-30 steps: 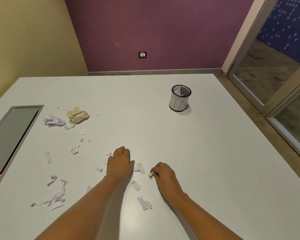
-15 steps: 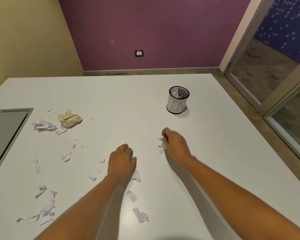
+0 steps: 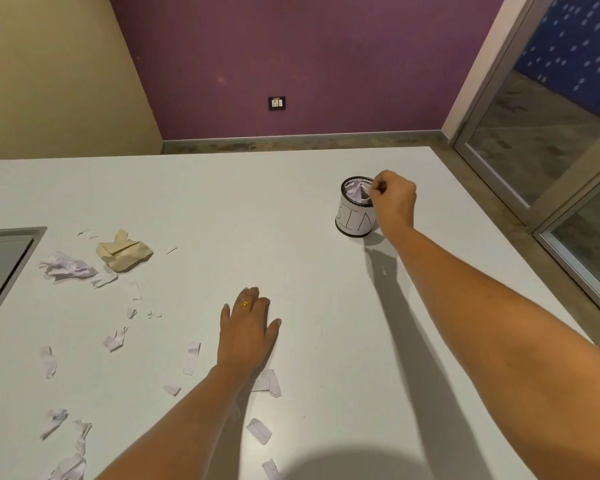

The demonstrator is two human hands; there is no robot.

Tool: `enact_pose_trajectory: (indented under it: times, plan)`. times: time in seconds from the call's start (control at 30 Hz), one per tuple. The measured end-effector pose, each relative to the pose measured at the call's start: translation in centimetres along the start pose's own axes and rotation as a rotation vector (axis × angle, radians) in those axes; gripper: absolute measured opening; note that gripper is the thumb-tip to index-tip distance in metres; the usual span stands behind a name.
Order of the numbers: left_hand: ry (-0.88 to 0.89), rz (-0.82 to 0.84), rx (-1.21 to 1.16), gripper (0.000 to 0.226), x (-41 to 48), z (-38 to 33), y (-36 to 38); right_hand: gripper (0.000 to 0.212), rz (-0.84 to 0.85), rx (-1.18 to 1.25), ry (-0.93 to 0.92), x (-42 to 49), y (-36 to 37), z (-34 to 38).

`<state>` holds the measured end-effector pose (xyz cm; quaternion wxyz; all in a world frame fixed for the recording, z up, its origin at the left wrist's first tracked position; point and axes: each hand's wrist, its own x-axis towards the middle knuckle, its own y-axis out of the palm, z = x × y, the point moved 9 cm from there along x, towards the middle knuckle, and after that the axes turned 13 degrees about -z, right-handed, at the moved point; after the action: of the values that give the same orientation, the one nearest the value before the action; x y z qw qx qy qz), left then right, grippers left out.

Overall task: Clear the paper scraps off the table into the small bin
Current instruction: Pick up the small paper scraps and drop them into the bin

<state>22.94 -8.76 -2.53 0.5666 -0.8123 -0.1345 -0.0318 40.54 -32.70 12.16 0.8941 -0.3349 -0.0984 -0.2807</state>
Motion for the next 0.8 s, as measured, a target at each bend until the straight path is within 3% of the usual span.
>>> enact_pose_trajectory:
  times: [0.27,0.67,0.8]
  plan:
    - [0.011,-0.054,-0.064,0.038,-0.2,0.5,0.3,0.021,-0.02,-0.037,0.076,2.7,2.3,-1.9]
    - [-0.003,-0.108,-0.065,0.034,-0.3,0.1,0.0,0.045,0.288,-0.282,-0.155,1.2,5.4,-1.7]
    - [-0.005,-0.109,-0.064,0.034,-0.3,0.0,-0.1,0.034,0.32,-0.351,-0.295,0.7,5.6,-0.9]
